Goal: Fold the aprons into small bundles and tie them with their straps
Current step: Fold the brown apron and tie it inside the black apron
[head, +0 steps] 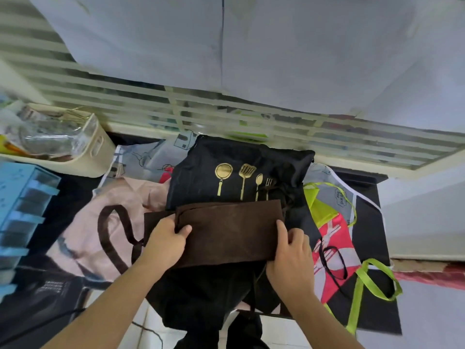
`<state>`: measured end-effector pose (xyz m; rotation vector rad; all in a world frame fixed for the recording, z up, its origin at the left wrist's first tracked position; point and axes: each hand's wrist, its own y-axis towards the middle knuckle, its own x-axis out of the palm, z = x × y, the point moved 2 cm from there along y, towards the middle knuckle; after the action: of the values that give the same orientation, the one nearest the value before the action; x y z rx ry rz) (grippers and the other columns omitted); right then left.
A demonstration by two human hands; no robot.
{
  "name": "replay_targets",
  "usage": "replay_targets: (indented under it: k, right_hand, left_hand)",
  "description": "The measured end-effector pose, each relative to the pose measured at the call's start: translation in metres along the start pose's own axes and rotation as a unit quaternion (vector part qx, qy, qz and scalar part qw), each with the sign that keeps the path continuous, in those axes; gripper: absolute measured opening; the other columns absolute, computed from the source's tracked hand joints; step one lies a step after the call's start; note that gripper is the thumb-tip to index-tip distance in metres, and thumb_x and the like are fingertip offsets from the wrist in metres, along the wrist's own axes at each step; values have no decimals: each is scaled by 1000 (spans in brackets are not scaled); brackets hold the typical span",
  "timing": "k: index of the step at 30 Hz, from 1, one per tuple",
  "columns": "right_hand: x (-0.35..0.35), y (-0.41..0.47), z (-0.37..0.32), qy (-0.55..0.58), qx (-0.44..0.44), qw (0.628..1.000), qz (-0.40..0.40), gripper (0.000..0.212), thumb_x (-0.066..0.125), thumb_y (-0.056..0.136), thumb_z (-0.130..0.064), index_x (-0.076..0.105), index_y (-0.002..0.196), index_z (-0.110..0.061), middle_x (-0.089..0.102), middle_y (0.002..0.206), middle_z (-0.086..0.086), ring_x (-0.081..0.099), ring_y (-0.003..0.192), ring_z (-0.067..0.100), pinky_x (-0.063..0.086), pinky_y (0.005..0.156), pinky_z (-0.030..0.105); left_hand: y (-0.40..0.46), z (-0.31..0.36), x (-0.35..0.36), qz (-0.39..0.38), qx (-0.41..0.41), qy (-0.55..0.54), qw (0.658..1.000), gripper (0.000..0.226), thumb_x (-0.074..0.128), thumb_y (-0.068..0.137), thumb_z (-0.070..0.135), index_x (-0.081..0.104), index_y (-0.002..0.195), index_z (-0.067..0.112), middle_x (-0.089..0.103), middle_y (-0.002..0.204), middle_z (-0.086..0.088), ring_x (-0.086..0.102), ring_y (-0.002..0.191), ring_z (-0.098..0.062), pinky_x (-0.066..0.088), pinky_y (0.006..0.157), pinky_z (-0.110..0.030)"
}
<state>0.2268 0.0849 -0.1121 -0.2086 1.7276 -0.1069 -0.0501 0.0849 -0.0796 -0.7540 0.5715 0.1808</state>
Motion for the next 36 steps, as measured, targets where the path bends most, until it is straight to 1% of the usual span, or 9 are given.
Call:
replay_targets:
  k: [6,11,16,21,23,25,28,33,36]
  right_hand:
    - [6,-1,-5,85,64,993,-52,75,63,81,-13,31,148,-24,53,122,1,66,85,28,57,64,40]
    - [8,-3,-13,107,52,990,-72,66,61,80,-12,35,137,-28,53,121,-2,67,87,28,47,60,35]
    - [5,-3,-26,151,-55,986,-43,81,62,63,-13,40,140,-20,42,128,-1,46,116,23,47,99,36]
    - [7,3,-62,184,-128,972,-64,68,60,76,-19,43,142,-28,42,128,-9,44,117,15,41,101,31]
    - [25,18,-53,239,-62,962,-115,58,62,85,-16,46,140,-28,45,121,-11,50,111,12,47,101,33]
    - [37,34,-31,263,34,958,-107,49,62,87,-6,52,132,-22,47,112,-5,54,102,17,50,99,44]
    - [41,50,-12,185,74,975,-93,42,66,89,-12,50,127,-20,50,113,1,53,106,28,49,96,50]
    - [34,58,-9,237,181,952,-65,50,74,91,-28,47,129,-9,52,126,15,57,115,39,48,100,50]
    - [35,63,-6,243,251,933,-89,54,75,89,-39,50,125,-7,58,125,15,59,117,39,50,97,46]
  left_hand:
    - [21,-19,-27,10,8,59,998,41,54,107,30,54,145,15,65,135,-9,59,126,-34,44,110,-47]
    - [26,-28,-38,77,47,99,991,37,61,103,25,56,137,12,69,122,-13,65,115,-38,51,99,-49]
    - [7,-23,-26,226,185,295,910,62,84,79,20,52,131,5,54,125,-22,54,114,-40,48,93,-52]
    - [-1,-25,26,125,344,340,866,54,84,77,16,63,127,22,49,126,-4,53,113,-27,52,95,-45]
    - [7,-35,38,70,337,365,865,58,85,77,20,60,129,27,51,126,0,56,113,-24,52,96,-42]
    - [22,-51,34,42,241,362,899,62,80,84,35,49,137,33,52,132,1,57,120,-25,49,101,-43]
    - [37,-72,17,62,134,338,929,74,79,81,53,41,141,33,53,137,-5,54,125,-35,48,103,-51]
    - [27,-64,8,106,193,273,936,39,74,92,32,51,122,26,60,110,-1,66,89,-21,60,74,-36]
    - [21,-52,14,1,226,268,936,14,62,100,37,50,108,36,57,85,15,60,71,-3,53,64,-22]
